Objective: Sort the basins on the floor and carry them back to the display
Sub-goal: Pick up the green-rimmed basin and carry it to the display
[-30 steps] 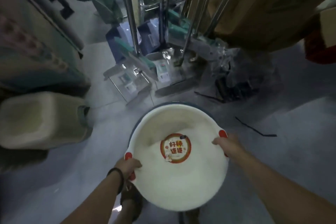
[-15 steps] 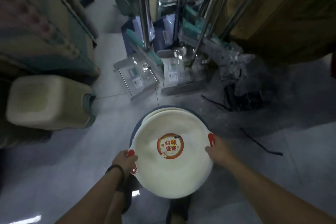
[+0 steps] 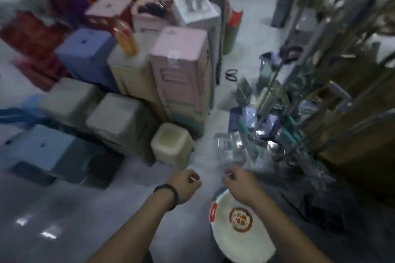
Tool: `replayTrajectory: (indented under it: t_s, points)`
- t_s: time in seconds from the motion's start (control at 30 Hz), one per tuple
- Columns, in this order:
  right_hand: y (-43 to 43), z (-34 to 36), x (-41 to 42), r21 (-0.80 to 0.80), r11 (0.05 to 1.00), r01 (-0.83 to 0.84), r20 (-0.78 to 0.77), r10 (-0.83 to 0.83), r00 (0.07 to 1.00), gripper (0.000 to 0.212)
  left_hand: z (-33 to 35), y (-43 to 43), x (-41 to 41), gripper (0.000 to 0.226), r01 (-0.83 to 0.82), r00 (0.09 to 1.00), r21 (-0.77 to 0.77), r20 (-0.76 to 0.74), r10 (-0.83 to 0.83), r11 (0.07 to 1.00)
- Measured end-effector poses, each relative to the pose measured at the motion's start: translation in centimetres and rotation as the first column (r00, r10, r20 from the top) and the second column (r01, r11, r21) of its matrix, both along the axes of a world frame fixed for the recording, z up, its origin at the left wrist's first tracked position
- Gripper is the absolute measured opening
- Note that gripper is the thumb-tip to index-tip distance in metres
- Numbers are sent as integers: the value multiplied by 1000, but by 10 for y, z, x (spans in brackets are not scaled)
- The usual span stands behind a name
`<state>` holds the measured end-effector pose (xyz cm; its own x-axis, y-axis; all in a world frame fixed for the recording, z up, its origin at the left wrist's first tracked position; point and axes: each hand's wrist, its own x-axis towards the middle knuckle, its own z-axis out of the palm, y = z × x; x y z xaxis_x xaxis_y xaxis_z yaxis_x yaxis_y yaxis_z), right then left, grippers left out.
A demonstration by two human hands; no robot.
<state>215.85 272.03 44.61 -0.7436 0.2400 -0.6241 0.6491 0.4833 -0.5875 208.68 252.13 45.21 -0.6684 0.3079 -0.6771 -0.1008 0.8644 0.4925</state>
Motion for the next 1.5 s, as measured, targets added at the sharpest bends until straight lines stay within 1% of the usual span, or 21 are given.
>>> replayTrajectory:
  t_s: [0.1,0.2,0.3,0.4,0.5,0.6,0.73,0.77,0.87,0.93,1.03,1.1,1.27,1.4,1.5]
  points:
    - [-74,64,-35,12,998,-66,-138,67,988,22,57,-73,-13,26,-91,988,52,-121,97,994]
    - [-173,115,-71,4,991,-135,-256,131,958,16,108,-173,-26,21,-189,945,94,-253,207,977]
    - [-288,155,-105,-28,981,-194,-359,171,918,12,149,-292,-36,15,-317,859,153,-372,351,936]
    - [-402,185,-137,6,943,-334,-423,305,853,15,177,-411,-46,8,-403,777,145,-467,422,903]
    - [-500,208,-170,54,874,-484,-424,459,781,17,196,-521,-55,16,-525,700,140,-489,520,839]
    - [-588,220,-205,127,775,-619,-406,610,681,26,206,-621,-65,15,-641,611,164,-483,628,750]
    - [-699,223,-258,221,644,-733,-373,750,546,33,214,-736,-83,18,-738,526,118,-517,676,664]
    - [-727,223,-273,233,613,-755,-368,774,515,34,216,-763,-88,15,-755,513,105,-519,683,647]
    - [-812,222,-323,261,546,-796,-391,814,430,36,223,-844,-113,5,-791,490,31,-566,664,611]
    - [-871,222,-357,264,506,-821,-402,832,383,34,227,-897,-131,8,-821,467,2,-573,674,571]
    - [-957,230,-405,227,475,-850,-420,835,355,32,239,-973,-160,10,-858,438,-41,-579,688,512]
    - [-1017,236,-437,217,437,-873,-418,850,321,35,247,-1023,-183,12,-871,427,-58,-579,694,487]
    - [-1164,251,-500,304,326,-895,-400,897,191,42,255,-1142,-228,14,-914,321,20,-576,752,405]
    - [-1280,252,-548,349,297,-889,-390,908,150,41,241,-1242,-276,16,-916,290,71,-562,775,394]
    - [-1360,252,-581,364,304,-880,-387,909,154,41,231,-1321,-319,17,-905,293,94,-568,769,414]
